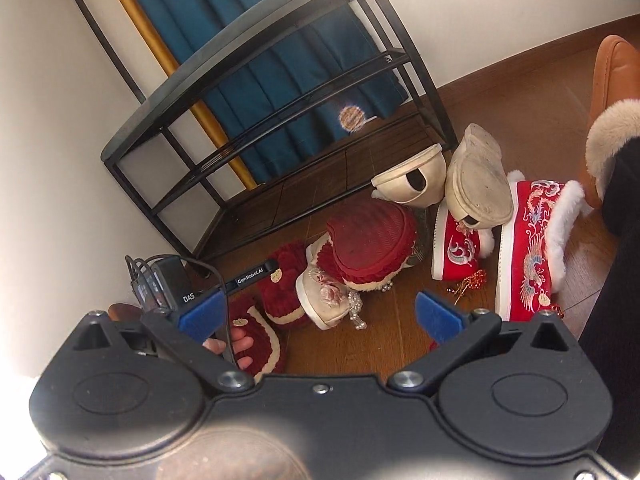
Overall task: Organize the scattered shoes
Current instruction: 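Move the left tool to the red pom-pom slipper and close on it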
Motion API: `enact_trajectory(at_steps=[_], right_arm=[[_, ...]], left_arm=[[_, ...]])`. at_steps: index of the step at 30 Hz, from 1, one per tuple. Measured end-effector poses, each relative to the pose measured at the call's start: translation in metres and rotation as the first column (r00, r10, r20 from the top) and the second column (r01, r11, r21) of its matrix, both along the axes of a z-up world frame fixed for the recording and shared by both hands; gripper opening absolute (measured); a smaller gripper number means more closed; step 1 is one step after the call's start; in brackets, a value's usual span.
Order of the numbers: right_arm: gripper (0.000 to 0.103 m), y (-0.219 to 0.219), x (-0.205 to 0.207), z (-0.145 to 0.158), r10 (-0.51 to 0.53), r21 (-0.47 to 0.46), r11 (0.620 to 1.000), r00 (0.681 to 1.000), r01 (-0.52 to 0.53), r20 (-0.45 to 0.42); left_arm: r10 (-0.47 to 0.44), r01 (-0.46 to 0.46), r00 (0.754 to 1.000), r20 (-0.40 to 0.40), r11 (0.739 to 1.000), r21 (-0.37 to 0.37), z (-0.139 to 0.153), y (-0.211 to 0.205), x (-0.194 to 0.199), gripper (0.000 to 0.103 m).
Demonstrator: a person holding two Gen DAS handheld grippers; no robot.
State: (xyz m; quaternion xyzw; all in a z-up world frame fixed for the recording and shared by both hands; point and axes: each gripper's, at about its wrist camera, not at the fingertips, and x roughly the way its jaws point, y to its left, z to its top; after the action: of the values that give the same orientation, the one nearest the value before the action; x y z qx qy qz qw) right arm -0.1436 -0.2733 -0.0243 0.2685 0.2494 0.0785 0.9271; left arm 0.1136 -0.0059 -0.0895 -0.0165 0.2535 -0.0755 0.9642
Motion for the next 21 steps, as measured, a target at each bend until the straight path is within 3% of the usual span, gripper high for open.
enact_trajectory(at_steps=[14, 21], right_arm=[[0.103, -0.003, 0.012, -0.015, -0.011, 0.017, 1.000, 0.999, 0.012, -0.045], [0.103, -0.001, 0.015, -0.016, -0.001, 0.022, 1.000, 0.999, 0.003, -0.051]], left_arm=[[0.036, -0.036, 0.999, 0.004, 0.995, 0.090, -0.011, -0.009, 0.040, 0.102], [0.089, -0.086, 0.996, -0.030, 0.992, 0.088, -0.017, -0.007, 0.053, 0.102]])
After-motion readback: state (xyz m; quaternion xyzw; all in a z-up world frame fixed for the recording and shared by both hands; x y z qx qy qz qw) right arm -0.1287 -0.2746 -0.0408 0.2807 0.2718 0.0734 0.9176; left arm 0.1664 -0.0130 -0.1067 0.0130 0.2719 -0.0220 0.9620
